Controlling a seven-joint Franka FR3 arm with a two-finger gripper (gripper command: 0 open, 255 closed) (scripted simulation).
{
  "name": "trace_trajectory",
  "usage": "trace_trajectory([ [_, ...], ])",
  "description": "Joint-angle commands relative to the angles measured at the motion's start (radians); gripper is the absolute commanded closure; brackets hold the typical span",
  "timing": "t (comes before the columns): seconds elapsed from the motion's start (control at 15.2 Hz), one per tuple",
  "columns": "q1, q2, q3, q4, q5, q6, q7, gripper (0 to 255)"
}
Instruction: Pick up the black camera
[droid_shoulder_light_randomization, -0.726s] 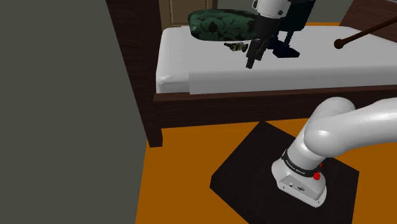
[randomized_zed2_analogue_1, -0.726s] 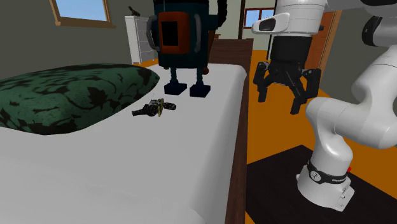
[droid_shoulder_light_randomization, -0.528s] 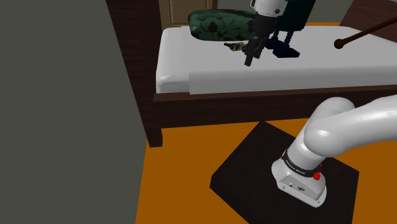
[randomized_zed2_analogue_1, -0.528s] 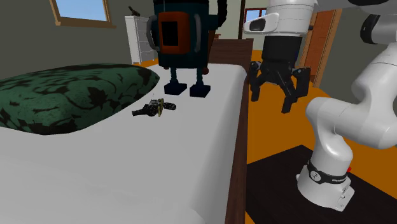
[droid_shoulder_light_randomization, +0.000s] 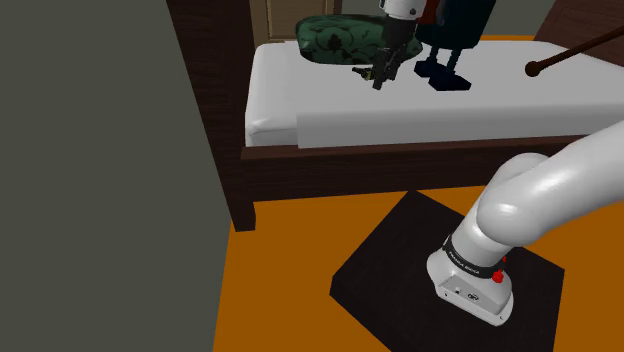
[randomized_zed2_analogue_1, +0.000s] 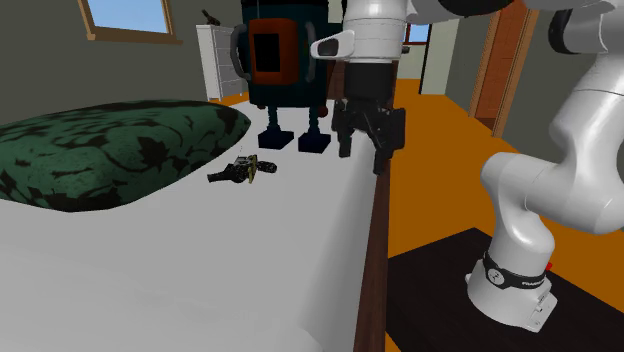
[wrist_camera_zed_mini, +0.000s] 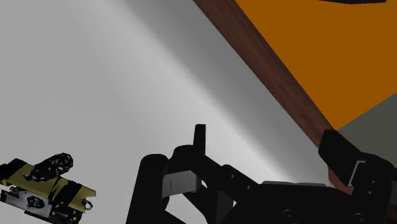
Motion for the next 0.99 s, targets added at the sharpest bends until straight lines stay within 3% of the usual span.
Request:
trace_trajectory([
  [0.0,-0.003,0.077,-0.028,0.056,0.001,0.015,-0.033,0],
  [0.53,-0.022,0.396,-0.128,0.347,0.059,0.013,-0.169,0],
  [0.92,-0.074,0.664,-0.176,0.639,0.147,-0.046,-0.272,0],
])
